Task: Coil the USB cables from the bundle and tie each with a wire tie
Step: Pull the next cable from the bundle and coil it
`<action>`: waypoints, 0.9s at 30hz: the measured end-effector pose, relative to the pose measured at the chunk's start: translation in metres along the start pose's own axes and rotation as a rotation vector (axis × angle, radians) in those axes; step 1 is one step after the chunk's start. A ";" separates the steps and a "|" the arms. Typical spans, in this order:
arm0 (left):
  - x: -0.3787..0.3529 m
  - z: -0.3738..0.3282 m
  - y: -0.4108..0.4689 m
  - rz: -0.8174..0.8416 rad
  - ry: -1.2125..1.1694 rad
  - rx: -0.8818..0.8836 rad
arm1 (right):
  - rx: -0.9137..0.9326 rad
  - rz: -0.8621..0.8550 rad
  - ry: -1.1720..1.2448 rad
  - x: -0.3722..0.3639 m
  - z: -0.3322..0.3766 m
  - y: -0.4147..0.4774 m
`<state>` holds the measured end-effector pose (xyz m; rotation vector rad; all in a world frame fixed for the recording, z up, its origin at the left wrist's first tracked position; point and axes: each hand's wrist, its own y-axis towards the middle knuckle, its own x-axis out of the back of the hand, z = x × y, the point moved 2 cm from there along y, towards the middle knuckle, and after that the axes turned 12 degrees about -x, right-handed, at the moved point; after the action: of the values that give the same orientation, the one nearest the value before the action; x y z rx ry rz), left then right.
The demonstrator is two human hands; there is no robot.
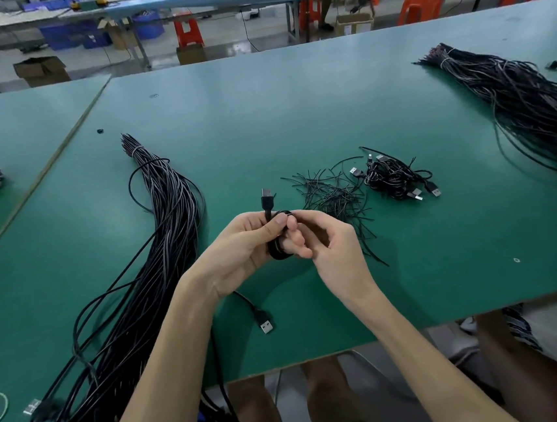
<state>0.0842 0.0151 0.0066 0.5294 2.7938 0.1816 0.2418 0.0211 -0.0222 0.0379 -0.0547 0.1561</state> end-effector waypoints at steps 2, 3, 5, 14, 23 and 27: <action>0.002 0.001 0.000 -0.010 0.052 -0.012 | 0.011 -0.048 -0.033 0.000 0.000 0.000; 0.003 0.001 0.000 -0.007 0.077 -0.022 | 0.018 -0.067 -0.035 0.000 0.000 -0.001; 0.003 0.002 0.000 0.003 0.121 -0.043 | 0.041 -0.104 -0.034 0.002 0.002 -0.002; 0.006 0.004 -0.001 -0.037 0.203 -0.015 | 0.001 -0.161 -0.007 0.004 0.001 -0.002; 0.005 0.014 0.005 -0.175 0.169 -0.025 | 0.071 -0.226 -0.191 0.003 0.004 -0.002; 0.000 0.013 0.003 -0.080 0.213 -0.014 | -0.003 -0.230 -0.179 0.005 0.001 -0.001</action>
<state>0.0890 0.0192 -0.0057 0.4165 3.0113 0.2544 0.2470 0.0214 -0.0214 0.0551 -0.2283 -0.0781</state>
